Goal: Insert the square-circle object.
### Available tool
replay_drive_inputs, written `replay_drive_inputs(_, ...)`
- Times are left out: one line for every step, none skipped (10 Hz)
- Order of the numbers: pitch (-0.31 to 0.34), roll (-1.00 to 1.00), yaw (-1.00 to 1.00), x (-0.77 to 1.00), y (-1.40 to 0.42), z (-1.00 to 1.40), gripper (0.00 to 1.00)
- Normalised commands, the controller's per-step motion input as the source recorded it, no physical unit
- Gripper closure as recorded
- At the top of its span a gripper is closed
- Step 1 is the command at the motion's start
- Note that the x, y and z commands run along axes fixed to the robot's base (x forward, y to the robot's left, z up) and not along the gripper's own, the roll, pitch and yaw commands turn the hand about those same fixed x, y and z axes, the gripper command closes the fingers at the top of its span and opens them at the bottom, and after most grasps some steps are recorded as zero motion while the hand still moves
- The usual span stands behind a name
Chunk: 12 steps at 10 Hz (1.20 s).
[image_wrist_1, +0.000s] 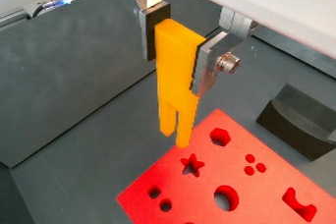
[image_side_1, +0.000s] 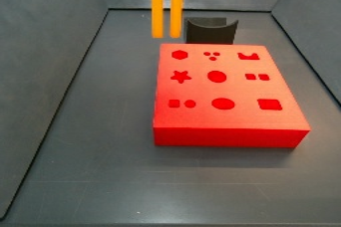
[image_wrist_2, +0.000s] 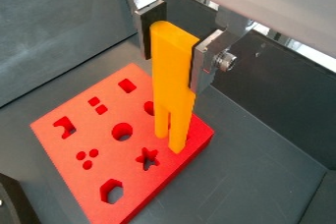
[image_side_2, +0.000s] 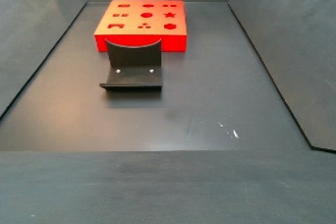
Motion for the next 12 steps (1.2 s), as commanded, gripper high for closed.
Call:
replay_drive_inputs(0.027,0.00,-0.06,0.31,-0.25,0.00,1.00)
replay_drive_inputs(0.000,0.04,-0.18,0.61,-0.46,-0.19,1.00)
replay_drive_inputs(0.000,0.05,-0.21,0.76,-0.45,-0.31,1.00)
replay_drive_inputs(0.000,0.09,-0.20,0.82,-0.37,-0.39,1.00)
replay_drive_inputs(0.000,0.14,-0.17,0.89,-0.25,-0.45,1.00)
replay_drive_inputs(0.000,0.18,-0.21,0.85,-0.17,-0.51,1.00)
replay_drive_inputs(0.009,0.17,-0.16,0.83,-0.25,-0.44,1.00)
replay_drive_inputs(0.000,0.11,-0.13,0.67,-0.19,-0.37,1.00)
replay_drive_inputs(0.000,0.07,-0.07,0.42,-0.23,-0.22,1.00)
replay_drive_inputs(0.019,0.11,0.00,0.38,-0.19,-0.25,1.00)
replay_drive_inputs(0.043,0.18,0.06,0.31,-0.09,-0.33,1.00)
replay_drive_inputs(0.036,0.16,0.22,0.33,-0.08,-0.38,1.00)
